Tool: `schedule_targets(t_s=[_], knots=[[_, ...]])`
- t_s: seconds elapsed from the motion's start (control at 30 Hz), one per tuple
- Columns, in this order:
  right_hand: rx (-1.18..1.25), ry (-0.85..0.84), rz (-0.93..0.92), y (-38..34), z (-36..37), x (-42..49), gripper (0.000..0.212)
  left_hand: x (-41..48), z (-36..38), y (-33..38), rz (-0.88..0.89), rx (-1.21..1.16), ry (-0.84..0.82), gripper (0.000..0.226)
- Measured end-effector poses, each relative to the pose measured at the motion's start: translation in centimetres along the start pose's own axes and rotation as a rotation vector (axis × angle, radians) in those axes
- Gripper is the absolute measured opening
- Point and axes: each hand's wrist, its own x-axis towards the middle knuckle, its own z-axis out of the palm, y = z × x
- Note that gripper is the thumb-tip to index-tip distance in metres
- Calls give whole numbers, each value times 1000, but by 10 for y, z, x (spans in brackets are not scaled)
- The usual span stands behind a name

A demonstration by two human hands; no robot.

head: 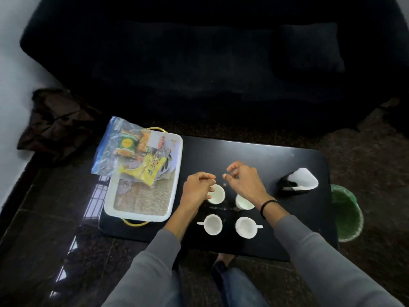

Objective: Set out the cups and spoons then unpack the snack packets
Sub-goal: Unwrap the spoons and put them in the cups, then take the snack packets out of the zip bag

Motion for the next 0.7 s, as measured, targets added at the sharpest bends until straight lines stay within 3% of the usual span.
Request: schedule_targets(t_s=[0.2,0.47,0.7], knots=[[-37,-113,-113,-77,68,26,19,24,-81,-19,26,8,118,14],[-121,-258,-192,-161,151,66,17,79,-205,-43,-2,227,251,22],[-125,-292,-148,-194,207,105,19,139,-294,-64,4,809,478,50]])
